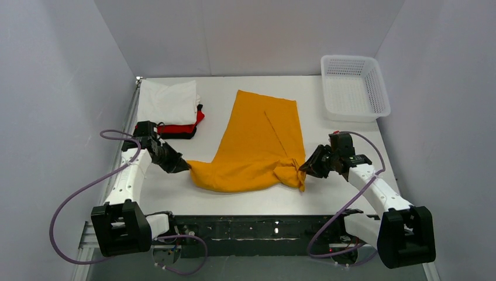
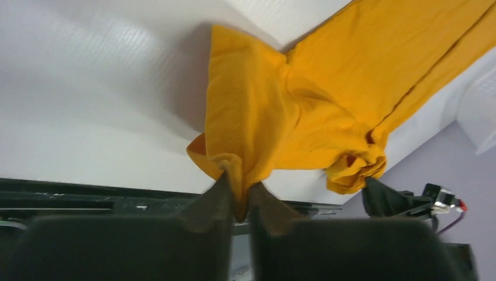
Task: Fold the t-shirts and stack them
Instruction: Flatten out the tshirt
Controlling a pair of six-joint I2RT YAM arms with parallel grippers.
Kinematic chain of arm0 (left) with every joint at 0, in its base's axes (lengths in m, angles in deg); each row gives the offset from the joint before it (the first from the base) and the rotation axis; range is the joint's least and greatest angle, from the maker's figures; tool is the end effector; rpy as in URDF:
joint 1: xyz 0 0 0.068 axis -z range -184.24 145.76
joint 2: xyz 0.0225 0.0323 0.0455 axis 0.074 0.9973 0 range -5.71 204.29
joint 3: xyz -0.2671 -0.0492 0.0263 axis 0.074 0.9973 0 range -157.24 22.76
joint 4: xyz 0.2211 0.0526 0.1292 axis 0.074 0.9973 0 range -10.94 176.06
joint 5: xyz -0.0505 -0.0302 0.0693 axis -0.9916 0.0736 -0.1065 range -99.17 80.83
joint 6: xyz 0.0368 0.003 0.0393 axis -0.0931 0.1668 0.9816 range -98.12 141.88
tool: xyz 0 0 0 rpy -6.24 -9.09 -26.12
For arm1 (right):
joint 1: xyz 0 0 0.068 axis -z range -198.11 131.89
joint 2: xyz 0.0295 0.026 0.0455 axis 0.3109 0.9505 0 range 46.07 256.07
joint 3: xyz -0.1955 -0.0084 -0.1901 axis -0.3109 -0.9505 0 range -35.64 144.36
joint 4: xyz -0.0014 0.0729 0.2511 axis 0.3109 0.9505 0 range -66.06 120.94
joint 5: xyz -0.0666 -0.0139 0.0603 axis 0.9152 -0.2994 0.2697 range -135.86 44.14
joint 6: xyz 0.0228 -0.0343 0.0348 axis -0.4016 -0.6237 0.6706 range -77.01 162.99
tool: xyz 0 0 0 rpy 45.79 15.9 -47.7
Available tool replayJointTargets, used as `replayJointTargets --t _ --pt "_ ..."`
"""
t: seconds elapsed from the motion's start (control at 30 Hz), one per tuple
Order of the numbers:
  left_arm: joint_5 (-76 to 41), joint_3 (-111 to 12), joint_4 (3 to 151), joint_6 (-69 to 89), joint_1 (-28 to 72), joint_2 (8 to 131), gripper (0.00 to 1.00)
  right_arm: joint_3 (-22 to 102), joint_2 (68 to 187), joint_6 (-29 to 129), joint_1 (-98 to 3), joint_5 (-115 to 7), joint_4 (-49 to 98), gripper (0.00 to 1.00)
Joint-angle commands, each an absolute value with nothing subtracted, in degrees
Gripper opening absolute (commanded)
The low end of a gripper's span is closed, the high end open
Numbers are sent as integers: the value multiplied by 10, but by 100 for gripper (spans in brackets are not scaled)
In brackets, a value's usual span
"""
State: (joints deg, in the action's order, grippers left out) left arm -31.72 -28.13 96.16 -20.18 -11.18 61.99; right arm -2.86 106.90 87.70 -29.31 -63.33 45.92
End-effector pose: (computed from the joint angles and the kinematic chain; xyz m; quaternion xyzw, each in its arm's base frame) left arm 0.2603 0.0179 0.2848 -0.2753 0.8257 -0.3037 0.3876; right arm 0.1991 0.0504 0.1991 0.2181 0.9044 0.2844 0.2315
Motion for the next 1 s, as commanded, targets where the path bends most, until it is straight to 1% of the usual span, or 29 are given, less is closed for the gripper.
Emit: replayJointTargets --t 0.0,0.03,0.1,0.13,0.17,0.2,0.23,0.33,0.4,0.47,0.5,0.53,0.63,0.67,0.73,0.77,0.83,0.9,0.97 --pt "-289 -271 1040 -212 -112 630 30 -13 1083 864 -290 -574 465 39" --pt "-286 -277 1044 -212 -112 634 38 -1 1083 854 -290 -554 481 42" --pt "-271 -292 1063 -210 -111 633 43 29 1073 834 -290 -521 521 49" --pt "-259 -300 1074 -208 -111 628 53 49 1066 824 -290 -503 540 52" --pt "-249 -309 1085 -208 -112 622 72 67 1056 816 -290 -483 560 56" --pt "-240 -318 1092 -207 -112 613 95 85 1046 811 -290 -465 585 62" --pt "-228 -328 1098 -207 -111 603 98 103 1035 806 -290 -438 601 68" --pt "-220 -358 1102 -199 -93 578 98 139 1009 800 -304 -431 627 78" --pt "-194 -395 1121 -181 -56 582 98 147 1000 801 -338 -436 635 80" --pt "-144 -438 1140 -160 18 603 98 140 1000 808 -383 -448 623 81" --pt "-140 -450 1130 -151 46 620 98 129 1003 820 -403 -464 608 81" --pt "-162 -456 1108 -142 61 642 98 116 1008 836 -423 -489 591 81" --pt "-288 -472 1031 -137 81 741 98 71 1037 883 -475 -523 526 81" --pt "-301 -487 1030 -131 93 778 98 58 1047 899 -486 -523 512 80" --pt "-272 -504 1030 -122 124 834 98 33 1073 936 -495 -521 488 80" --pt "-264 -501 1026 -127 137 855 98 22 1089 946 -495 -521 473 80" --pt "-288 -472 986 -139 157 883 98 17 1122 958 -494 -500 464 80" --pt "-319 -425 936 -162 176 902 98 29 1163 957 -492 -482 462 80" --pt "-321 -377 889 -197 199 913 98 49 1208 950 -486 -475 458 81"
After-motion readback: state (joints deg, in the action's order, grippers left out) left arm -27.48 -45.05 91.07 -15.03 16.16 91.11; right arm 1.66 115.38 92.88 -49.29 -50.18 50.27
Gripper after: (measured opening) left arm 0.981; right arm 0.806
